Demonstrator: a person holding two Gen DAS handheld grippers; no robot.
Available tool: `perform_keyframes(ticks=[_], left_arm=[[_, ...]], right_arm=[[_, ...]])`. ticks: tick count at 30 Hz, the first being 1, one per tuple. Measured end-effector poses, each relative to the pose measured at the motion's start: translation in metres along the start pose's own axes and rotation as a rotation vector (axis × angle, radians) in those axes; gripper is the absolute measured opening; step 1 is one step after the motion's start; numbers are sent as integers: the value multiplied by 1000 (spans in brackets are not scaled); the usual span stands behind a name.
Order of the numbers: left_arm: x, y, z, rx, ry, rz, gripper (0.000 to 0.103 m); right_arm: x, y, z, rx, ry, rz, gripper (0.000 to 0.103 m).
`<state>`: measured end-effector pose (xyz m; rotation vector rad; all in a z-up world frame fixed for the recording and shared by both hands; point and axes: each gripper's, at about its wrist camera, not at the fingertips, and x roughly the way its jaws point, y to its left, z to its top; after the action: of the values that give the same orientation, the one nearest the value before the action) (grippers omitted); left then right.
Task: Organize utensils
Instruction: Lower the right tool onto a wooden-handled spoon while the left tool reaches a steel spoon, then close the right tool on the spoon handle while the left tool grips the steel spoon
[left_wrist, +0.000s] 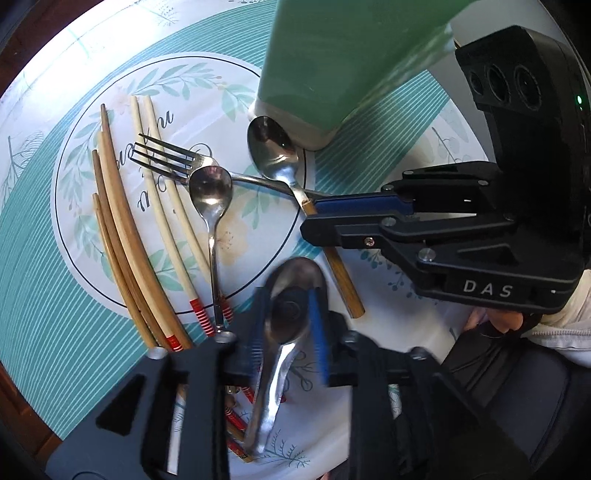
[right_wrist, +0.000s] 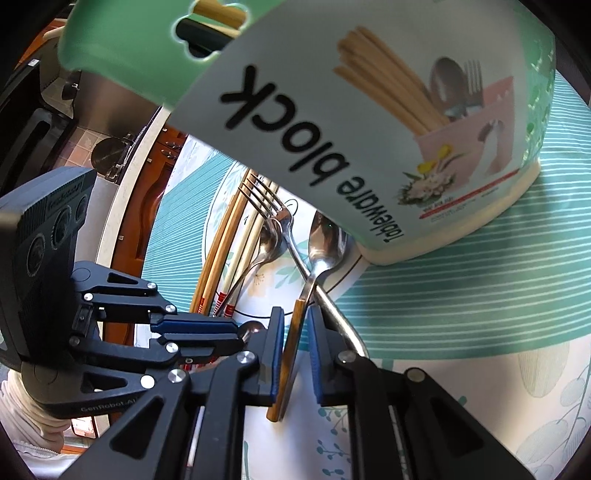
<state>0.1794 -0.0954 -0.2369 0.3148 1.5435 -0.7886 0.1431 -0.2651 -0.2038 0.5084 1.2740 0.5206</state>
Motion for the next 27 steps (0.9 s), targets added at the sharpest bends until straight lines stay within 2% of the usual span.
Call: perform_keyframes(ticks=[1, 2, 3, 6, 8, 15, 22, 27], left_arm=[[-2, 1, -1, 3, -3, -6, 34], [-3, 0, 0, 10, -5, -10, 44], [-3, 0, 0, 15, -7, -6, 48], [-1, 3, 1, 11, 2, 11, 48], [0, 6, 3, -2, 8, -3, 48], [-16, 11, 0, 17, -31, -10, 48], [-16, 14, -1, 47, -47, 44, 48], [-15, 9, 3, 108, -63, 59, 40]], right_arm=[[0, 0, 0, 0, 0, 1, 11], [0, -1, 1, 1, 0, 3, 11], [0, -1, 0, 2, -1, 5, 11], [-1, -2, 0, 3, -1, 9, 11], [-2, -3, -1, 3, -2, 11, 10], [-5, -9, -3, 5, -6, 20, 9], [-6, -10, -4, 1, -8, 20, 9], [-6, -4, -8, -3, -15, 16, 9]])
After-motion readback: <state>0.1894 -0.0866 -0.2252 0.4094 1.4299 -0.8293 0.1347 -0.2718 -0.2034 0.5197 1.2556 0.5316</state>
